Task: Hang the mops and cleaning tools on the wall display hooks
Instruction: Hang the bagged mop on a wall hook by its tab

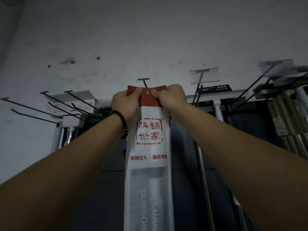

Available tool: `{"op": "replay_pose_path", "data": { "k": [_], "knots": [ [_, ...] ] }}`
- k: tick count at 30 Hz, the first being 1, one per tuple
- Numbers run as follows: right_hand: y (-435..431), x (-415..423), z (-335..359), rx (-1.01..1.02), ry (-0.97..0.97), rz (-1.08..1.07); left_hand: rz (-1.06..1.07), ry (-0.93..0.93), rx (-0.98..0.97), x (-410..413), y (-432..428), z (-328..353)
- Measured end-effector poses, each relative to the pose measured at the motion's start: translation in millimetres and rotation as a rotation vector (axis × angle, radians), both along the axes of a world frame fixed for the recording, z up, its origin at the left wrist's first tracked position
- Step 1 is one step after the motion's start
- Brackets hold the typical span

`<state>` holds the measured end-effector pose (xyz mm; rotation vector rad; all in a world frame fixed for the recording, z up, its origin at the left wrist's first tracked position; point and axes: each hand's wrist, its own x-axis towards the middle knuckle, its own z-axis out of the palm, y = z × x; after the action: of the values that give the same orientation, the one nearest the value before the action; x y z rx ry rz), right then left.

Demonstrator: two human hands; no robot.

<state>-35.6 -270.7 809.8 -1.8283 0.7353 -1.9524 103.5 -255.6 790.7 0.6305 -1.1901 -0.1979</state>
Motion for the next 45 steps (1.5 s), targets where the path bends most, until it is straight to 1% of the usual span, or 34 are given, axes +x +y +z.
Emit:
{"op": "replay_pose_path", "data": {
  "k": [7, 13, 16, 21, 25, 29, 33, 35, 37, 39, 41, 43, 44, 45],
  "knots": [
    [-10, 14, 15, 0.007, -0.04, -0.06, 0.024, 0.009, 0.047, 5, -9, 19],
    [-11, 14, 6, -0.033, -0.046, -0.091, 0.097, -0.035, -0.019, 7, -16, 13],
    [-12, 13, 2, -0.043, -0.036, -0.102, 0.097, -0.053, -0.035, 8, -23, 10],
    [-29, 11, 8, -0.001, 0.008, -0.137, 0.051, -0.074, 0.062, 11, -46, 15],
    [-60, 7, 10, 0.007, 0.081, -0.225, 0.036, -0.117, 0.145, 16, -74, 17],
    [-89, 3, 5, 0.023, 0.143, -0.277, 0.059, -0.14, 0.179, 15, -100, 13],
    [-106, 3, -1, 0.039, 0.122, -0.25, 0.061, -0.14, 0.215, 13, -117, 10],
    [-106, 1, -5, 0.034, 0.146, -0.278, 0.069, -0.14, 0.217, 16, -118, 9],
    [-104, -5, -16, -0.017, 0.204, -0.363, 0.137, -0.165, 0.207, 19, -111, 2],
    [-96, -14, -38, -0.078, 0.212, -0.404, 0.244, -0.157, 0.189, 17, -100, -15],
    [-85, -24, -71, -0.129, 0.199, -0.396, 0.399, -0.146, 0.122, 10, -85, -46],
    [-71, -32, -111, -0.135, 0.203, -0.394, 0.56, -0.208, 0.014, 1, -71, -86],
    [-65, -36, -133, -0.113, 0.194, -0.371, 0.548, -0.24, -0.045, -5, -62, -108],
    [-61, -40, -154, -0.071, 0.176, -0.334, 0.467, -0.266, -0.065, -10, -57, -129]
  ]
}}
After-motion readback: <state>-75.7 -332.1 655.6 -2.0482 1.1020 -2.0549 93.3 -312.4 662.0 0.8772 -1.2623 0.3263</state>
